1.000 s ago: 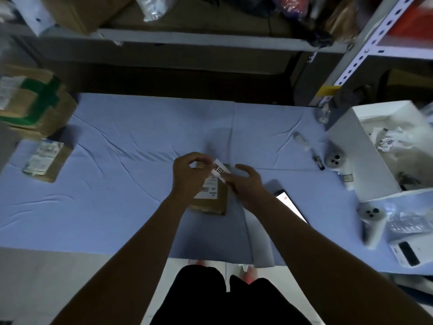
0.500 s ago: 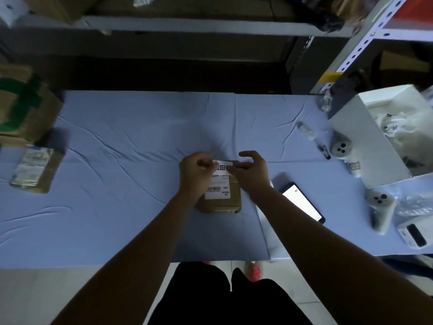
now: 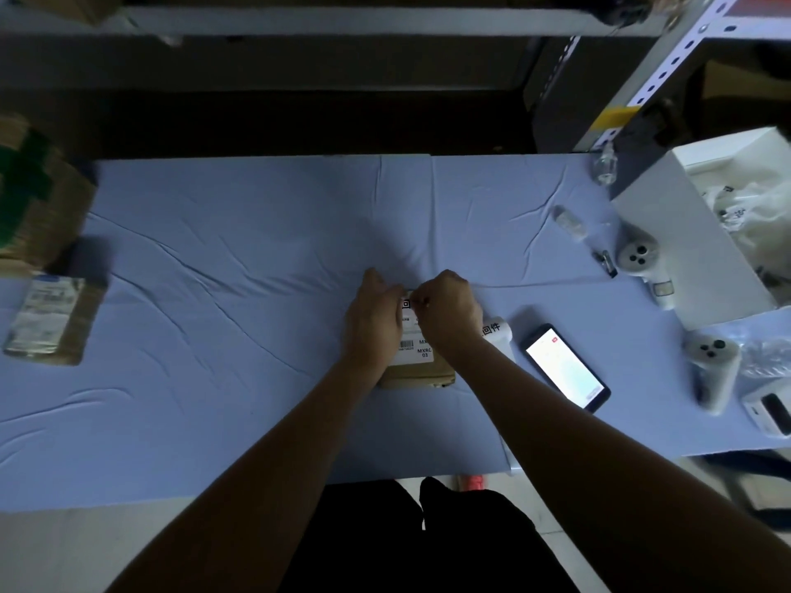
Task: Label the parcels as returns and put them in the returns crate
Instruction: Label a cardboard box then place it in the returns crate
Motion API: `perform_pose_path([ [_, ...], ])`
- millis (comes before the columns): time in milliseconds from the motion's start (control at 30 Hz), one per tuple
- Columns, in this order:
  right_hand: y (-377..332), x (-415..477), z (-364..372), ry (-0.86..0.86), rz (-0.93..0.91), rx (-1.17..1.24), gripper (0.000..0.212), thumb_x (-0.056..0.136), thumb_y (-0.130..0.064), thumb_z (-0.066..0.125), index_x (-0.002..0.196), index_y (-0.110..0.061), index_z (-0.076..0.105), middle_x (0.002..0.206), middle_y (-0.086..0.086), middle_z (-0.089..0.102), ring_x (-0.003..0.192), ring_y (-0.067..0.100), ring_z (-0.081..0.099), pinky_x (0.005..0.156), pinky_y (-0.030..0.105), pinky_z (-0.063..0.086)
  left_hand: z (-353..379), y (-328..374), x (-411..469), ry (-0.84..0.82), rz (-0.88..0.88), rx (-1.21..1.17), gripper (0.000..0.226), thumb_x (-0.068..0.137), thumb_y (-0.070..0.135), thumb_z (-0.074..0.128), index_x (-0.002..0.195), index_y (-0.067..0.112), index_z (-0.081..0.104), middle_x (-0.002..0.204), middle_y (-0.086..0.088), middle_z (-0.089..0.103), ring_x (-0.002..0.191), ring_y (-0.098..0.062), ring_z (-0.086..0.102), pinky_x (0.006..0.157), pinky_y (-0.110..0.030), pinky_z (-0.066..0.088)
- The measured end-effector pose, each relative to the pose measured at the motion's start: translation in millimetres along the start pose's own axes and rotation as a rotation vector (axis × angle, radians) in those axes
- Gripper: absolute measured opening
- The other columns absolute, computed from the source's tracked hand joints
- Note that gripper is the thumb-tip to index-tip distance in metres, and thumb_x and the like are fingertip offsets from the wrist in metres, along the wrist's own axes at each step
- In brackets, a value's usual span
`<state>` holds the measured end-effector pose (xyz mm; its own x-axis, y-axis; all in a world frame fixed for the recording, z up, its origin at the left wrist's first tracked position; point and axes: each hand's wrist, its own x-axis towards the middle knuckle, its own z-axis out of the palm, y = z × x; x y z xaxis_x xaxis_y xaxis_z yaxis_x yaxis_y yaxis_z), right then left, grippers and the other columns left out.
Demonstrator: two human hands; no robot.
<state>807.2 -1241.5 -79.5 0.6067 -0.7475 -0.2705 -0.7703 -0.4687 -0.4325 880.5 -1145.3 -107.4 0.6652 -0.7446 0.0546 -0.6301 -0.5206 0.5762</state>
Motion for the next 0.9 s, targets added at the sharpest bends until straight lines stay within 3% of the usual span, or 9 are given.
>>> perform_pose_path([
  [100, -1.3, -3.9, -2.3, 0.031, -0.038, -0.162, 0.009, 0.091, -0.027, 0.069, 0.093, -0.029, 0.077, 0.105, 0.0, 0.053, 0.095, 0.022, 0.052, 0.079, 0.035, 0.046, -6.1, -7.9, 3.1, -0.002, -0.043, 0.012, 0.015, 0.09, 0.016, 0.06, 0.091, 0.021, 0.075, 0.097, -0.006, 0.041, 0.079, -0.027, 0.052, 0.066, -0.035, 0.047],
  [167, 4.7, -5.9, -1.6, 0.045, -0.02, -0.148, 0.014, 0.088, -0.034, 0.072, 0.101, -0.033, 0.076, 0.11, -0.002, 0.051, 0.105, 0.021, 0.049, 0.089, 0.038, 0.044, -8.1, -16.4, 3.4, -0.004, -0.015, 0.008, 0.015, 0.087, 0.013, 0.065, 0.091, 0.023, 0.076, 0.097, -0.006, 0.043, 0.085, -0.027, 0.053, 0.069, -0.038, 0.05],
  [300, 23.1, -14.3, 2.5, 0.083, 0.138, 0.137, 0.023, 0.094, -0.04, 0.062, 0.112, -0.032, 0.073, 0.119, -0.003, 0.055, 0.109, 0.021, 0.055, 0.084, 0.035, 0.043, -8.9, -32.3, -2.4, 0.013, -0.044, -0.07, 0.016, 0.088, 0.023, 0.071, 0.102, 0.017, 0.076, 0.099, -0.009, 0.058, 0.089, -0.029, 0.062, 0.073, -0.041, 0.054],
  [400, 30.4, -23.2, 5.2, 0.11, 0.231, 0.298, 0.039, 0.097, -0.044, 0.056, 0.131, -0.026, 0.061, 0.126, 0.001, 0.064, 0.109, 0.023, 0.064, 0.088, 0.033, 0.051, -12.0, -31.8, -9.0, 0.04, -0.289, -0.275, 0.038, 0.086, 0.036, 0.075, 0.114, 0.01, 0.07, 0.092, -0.004, 0.069, 0.083, -0.019, 0.067, 0.074, -0.03, 0.053],
  [500, 33.1, -30.9, 5.7, 0.042, 0.233, 0.3, 0.039, 0.096, -0.043, 0.056, 0.125, -0.018, 0.065, 0.116, -0.002, 0.071, 0.103, 0.018, 0.068, 0.077, 0.009, 0.044, -12.5, -26.9, -17.8, -0.064, -0.539, -0.395, 0.031, 0.084, 0.033, 0.076, 0.105, 0.01, 0.074, 0.093, -0.003, 0.074, 0.084, -0.013, 0.068, 0.07, -0.019, 0.047],
  [633, 30.0, -42.1, 9.3, 0.01, 0.172, 0.432, 0.029, 0.092, -0.034, 0.063, 0.114, -0.016, 0.071, 0.103, 0.001, 0.075, 0.088, 0.018, 0.071, 0.075, 0.04, 0.061, -8.6, -20.0, -38.8, -0.077, -0.595, -0.506, 0.017, 0.09, 0.024, 0.071, 0.098, 0.012, 0.079, 0.087, -0.001, 0.075, 0.081, -0.015, 0.071, 0.058, -0.012, 0.048],
  [800, 10.4, -58.0, 2.5, -0.041, 0.023, 0.518, 0.034, 0.087, -0.039, 0.064, 0.117, -0.024, 0.07, 0.105, -0.005, 0.074, 0.089, 0.014, 0.072, 0.077, 0.041, 0.062, -41.9, -2.7, -73.7, 0.081, -0.613, -0.628, 0.017, 0.09, 0.013, 0.07, 0.105, 0.009, 0.076, 0.091, -0.004, 0.075, 0.063, 0.004, 0.067, 0.057, -0.012, 0.053],
  [900, -22.4, -77.7, 3.1, -0.135, -0.099, 0.539, 0.03, 0.088, -0.041, 0.065, 0.113, -0.026, 0.072, 0.102, -0.007, 0.075, 0.089, 0.012, 0.071, 0.079, 0.039, 0.061, -81.8, -3.9, -109.6, 0.201, -0.716, -0.69, 0.019, 0.091, 0.015, 0.067, 0.109, 0.016, 0.075, 0.093, -0.001, 0.077, 0.072, -0.003, 0.072, 0.064, -0.025, 0.061],
])
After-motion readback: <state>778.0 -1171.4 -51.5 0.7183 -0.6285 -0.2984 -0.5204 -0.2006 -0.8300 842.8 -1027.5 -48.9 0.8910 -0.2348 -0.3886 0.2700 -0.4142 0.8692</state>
